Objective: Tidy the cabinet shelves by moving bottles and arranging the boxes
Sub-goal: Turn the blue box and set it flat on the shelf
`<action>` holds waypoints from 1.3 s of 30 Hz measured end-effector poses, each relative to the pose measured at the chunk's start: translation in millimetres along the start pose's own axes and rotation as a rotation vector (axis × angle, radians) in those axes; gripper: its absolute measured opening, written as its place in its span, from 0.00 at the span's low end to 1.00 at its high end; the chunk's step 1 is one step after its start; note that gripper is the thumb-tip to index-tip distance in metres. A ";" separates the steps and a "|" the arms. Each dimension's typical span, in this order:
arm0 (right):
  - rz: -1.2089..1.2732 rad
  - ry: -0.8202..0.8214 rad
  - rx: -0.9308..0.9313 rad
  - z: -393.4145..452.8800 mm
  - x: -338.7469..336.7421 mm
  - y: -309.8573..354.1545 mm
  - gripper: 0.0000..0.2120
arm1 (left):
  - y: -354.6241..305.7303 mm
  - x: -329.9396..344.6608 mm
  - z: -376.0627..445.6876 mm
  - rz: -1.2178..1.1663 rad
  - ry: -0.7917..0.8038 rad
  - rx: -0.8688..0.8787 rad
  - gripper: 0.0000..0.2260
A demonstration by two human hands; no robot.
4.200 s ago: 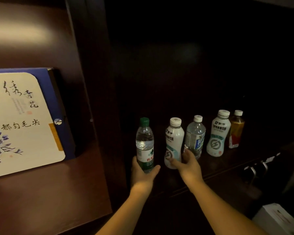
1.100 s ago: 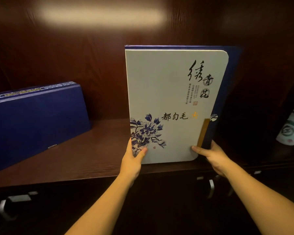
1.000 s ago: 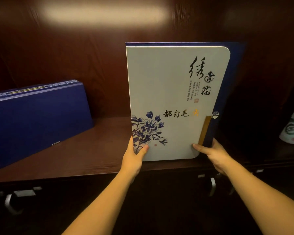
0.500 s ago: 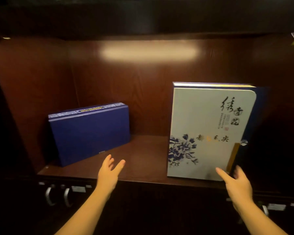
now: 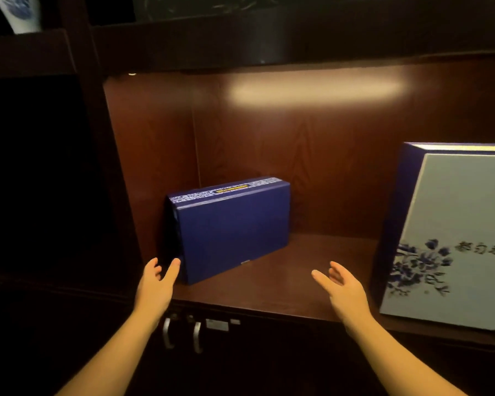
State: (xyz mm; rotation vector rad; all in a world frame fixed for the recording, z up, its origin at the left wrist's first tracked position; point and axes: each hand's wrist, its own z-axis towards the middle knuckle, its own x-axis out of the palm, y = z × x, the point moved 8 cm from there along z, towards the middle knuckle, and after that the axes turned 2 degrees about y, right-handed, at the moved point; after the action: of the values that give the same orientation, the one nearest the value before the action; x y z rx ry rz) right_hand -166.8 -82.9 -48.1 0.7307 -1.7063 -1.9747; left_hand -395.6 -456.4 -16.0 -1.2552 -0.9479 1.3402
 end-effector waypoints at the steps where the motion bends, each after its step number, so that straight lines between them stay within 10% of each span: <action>1: -0.009 0.015 0.002 11.1 14.2 1.2 0.38 | 0.8 -0.1 10.0 0.010 -0.013 0.001 0.32; 14: 0.076 0.211 0.073 208.0 128.9 -27.2 0.55 | 34.4 45.4 114.4 0.008 -0.112 -0.016 0.26; 18: 0.168 0.273 -0.010 241.6 150.3 -30.0 0.40 | 43.2 49.6 122.6 -0.049 -0.045 -0.016 0.27; 24: 0.158 0.397 0.005 254.2 168.3 -34.6 0.37 | 42.8 63.9 109.2 -0.198 0.192 0.026 0.60; 29: 0.071 0.397 0.126 242.3 192.5 -33.3 0.49 | 47.9 43.1 96.4 -0.313 0.035 0.019 0.23; 37: 0.179 0.693 0.282 159.4 217.5 5.4 0.15 | 36.6 80.6 44.4 -0.335 0.326 -0.106 0.12; 39: 0.184 0.703 0.221 141.4 192.6 17.6 0.27 | 24.0 108.9 23.9 -0.279 0.486 -0.099 0.15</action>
State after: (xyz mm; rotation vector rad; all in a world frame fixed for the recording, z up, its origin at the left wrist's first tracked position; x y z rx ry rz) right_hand -405.6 -98.8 -37.4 1.1313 -1.4820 -1.2025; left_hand -415.5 -351.2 -55.2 -1.3817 -0.8087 0.7305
